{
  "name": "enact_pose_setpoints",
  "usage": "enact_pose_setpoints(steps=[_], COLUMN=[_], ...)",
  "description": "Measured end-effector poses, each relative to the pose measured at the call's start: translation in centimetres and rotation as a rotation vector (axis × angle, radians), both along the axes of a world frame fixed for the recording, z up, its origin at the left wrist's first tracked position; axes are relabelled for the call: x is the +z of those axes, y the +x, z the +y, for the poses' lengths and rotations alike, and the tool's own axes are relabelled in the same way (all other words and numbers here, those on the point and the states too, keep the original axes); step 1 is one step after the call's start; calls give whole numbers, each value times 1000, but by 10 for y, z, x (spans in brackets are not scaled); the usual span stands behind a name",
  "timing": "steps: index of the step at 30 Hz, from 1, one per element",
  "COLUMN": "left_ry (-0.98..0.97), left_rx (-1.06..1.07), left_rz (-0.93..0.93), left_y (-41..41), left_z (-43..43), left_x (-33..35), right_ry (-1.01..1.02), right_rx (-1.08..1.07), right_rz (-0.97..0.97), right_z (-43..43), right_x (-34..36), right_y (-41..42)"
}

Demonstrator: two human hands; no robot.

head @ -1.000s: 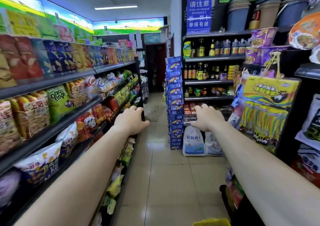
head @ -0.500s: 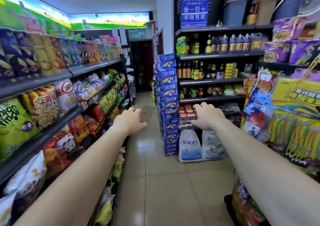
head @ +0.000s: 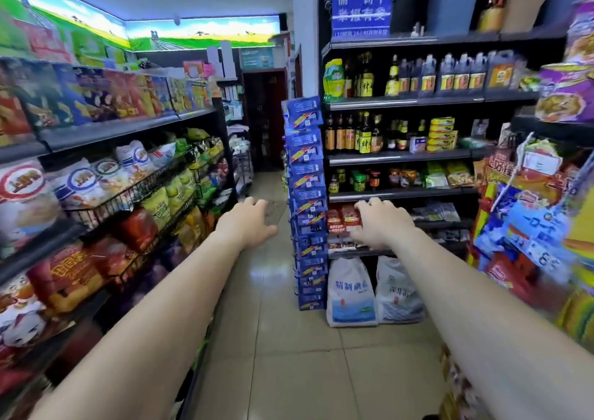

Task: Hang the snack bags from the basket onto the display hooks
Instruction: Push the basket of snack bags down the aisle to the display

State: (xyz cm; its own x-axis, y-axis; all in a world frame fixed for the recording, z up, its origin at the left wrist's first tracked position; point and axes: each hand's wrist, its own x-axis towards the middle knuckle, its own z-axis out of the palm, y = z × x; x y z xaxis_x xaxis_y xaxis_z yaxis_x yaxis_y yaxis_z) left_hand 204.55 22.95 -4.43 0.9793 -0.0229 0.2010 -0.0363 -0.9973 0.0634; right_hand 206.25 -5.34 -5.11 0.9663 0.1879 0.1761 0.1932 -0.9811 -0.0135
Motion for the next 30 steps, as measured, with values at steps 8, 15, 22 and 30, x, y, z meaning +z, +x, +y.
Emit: enact_pose_setpoints(steps=[8, 15, 22, 30], left_ry=[-34, -25, 10, -7], left_rx=[-98, -281, -586, -1040], left_rz=[25, 16, 38, 129], left_y=[126, 219, 301, 284], left_z=[-86, -132, -169, -222], left_x=[5, -2, -13, -3], right_ry=[-25, -26, -35, -26], right_rx=[-93, -267, -560, -945], right_rz=[-8, 38, 22, -29], right_z=[-78, -119, -124, -90], right_x=[1, -4, -4, 20], right_y=[97, 137, 133, 27])
